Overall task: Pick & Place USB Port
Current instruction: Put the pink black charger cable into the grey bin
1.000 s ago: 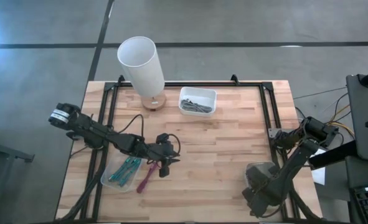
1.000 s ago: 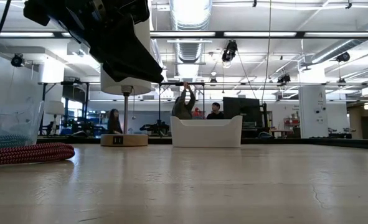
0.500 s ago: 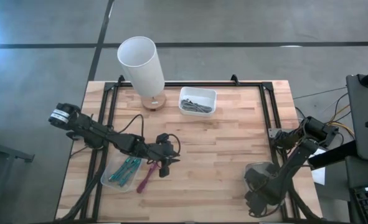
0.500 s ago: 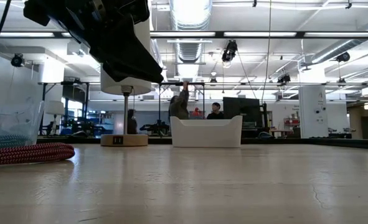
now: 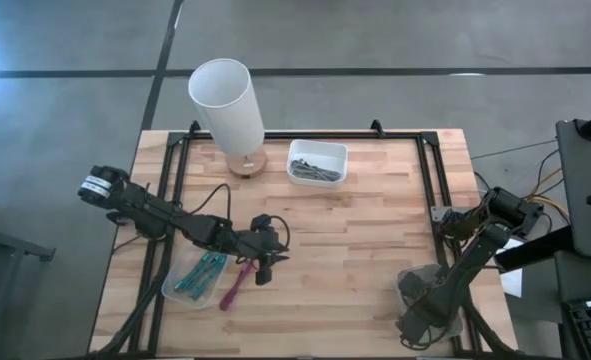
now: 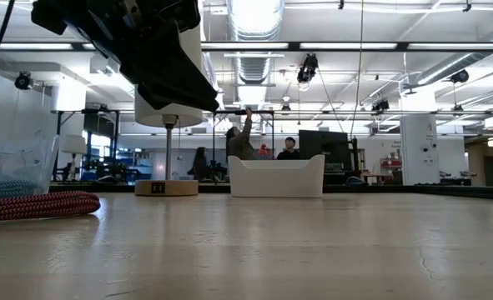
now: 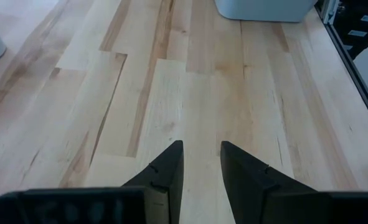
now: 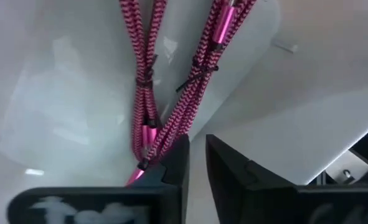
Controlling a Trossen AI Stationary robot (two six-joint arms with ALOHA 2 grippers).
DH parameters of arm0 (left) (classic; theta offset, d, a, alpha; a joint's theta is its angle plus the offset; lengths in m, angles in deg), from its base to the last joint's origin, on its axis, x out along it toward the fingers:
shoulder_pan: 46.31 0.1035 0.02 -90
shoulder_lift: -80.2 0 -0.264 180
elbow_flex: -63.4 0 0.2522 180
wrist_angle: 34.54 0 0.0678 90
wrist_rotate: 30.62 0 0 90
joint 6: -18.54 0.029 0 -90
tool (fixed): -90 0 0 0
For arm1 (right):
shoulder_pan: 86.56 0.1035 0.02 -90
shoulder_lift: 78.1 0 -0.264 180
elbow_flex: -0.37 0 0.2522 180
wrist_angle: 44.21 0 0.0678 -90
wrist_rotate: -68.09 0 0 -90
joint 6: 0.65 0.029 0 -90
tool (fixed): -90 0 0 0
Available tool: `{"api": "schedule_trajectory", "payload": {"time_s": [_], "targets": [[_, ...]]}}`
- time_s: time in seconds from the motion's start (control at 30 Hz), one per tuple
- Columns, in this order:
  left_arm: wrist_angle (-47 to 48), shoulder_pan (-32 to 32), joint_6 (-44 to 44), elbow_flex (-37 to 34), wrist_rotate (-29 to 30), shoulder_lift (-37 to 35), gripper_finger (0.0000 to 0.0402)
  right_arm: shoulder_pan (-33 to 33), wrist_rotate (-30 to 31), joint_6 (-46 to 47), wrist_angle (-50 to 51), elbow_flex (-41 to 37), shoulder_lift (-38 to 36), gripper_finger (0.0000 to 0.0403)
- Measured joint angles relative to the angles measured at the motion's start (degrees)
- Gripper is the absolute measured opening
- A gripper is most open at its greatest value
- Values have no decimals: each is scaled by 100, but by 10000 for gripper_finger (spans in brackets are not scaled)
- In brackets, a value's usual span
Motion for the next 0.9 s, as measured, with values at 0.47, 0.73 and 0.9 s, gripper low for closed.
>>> {"api": "schedule_trajectory", "payload": {"time_s": [0.47,0.73,0.9], "targets": [[3,2,-167,0,-57,0,103,-179,241,143,84,849,0,110],[293,-93,-383,182,-452,-16,103,-235,3502,-445,51,1939,0,111],[1878,-283,-930,439,-667,-97,103,-406,4860,-1517,-621,2021,0,112]]}}
